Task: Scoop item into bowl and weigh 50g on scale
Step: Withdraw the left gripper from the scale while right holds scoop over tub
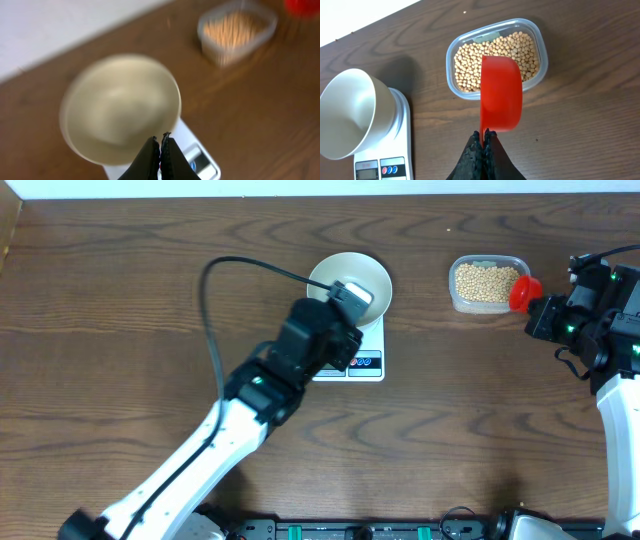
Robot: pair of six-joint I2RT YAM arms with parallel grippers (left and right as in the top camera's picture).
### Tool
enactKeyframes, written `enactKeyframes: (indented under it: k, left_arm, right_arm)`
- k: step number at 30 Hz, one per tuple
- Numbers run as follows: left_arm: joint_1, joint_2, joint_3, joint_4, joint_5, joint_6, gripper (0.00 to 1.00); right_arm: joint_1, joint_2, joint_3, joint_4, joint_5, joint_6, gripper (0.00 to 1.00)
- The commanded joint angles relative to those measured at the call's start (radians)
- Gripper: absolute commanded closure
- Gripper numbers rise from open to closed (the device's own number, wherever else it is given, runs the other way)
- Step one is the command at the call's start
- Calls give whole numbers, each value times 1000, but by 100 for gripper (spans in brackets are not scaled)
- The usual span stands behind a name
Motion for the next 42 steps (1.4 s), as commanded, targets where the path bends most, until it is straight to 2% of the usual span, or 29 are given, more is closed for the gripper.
enactKeyframes:
  k: [1, 13, 18, 24, 27, 36, 42]
  left_arm:
    - [45, -31, -1, 2, -10, -4, 93]
    - [107, -11, -1, 40, -13, 12, 92]
    - [224, -11, -1, 30, -9, -58, 92]
    - [445, -11, -1, -72, 209, -58, 93]
    - [492, -11, -1, -88, 231, -58, 92]
    - [494, -11, -1, -118, 232, -58, 92]
    - [460, -11, -1, -186, 381, -42, 92]
  right_arm:
    - [-6, -2, 4, 10, 1, -10, 99]
    - [-6, 43, 4, 24, 1, 11, 99]
    - [2, 43, 4, 22, 0, 31, 99]
    - [58, 43, 49, 0, 23, 39, 99]
    - [89, 46, 145, -84, 137, 34, 99]
    - [105, 156, 399, -274, 233, -27, 99]
    - [105, 258, 461, -302, 232, -37, 99]
